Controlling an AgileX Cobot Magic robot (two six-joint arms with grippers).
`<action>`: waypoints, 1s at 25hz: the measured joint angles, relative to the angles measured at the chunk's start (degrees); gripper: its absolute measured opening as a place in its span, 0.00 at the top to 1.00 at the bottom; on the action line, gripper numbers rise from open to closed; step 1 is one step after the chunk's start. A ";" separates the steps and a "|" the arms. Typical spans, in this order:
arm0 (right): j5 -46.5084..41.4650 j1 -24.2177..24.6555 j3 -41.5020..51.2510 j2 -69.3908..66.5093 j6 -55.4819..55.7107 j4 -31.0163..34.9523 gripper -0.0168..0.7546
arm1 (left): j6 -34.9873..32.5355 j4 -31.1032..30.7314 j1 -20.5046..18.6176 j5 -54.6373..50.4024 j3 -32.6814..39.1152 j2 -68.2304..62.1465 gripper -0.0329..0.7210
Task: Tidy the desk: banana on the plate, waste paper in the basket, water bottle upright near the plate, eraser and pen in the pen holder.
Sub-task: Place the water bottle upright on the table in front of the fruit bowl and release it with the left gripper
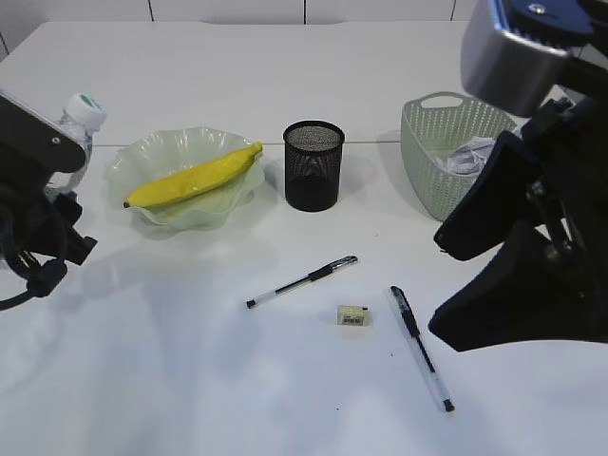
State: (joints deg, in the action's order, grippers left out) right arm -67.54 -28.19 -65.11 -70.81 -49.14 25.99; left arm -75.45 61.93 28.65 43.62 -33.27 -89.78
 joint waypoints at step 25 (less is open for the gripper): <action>0.08 0.00 0.00 0.00 2.84 0.00 0.28 | 50.24 -30.38 -5.04 -9.21 0.00 -0.02 0.43</action>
State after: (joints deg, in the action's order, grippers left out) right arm -67.46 -28.19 -65.11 -70.81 -46.30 25.99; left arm -25.20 31.55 23.61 34.41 -33.27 -89.81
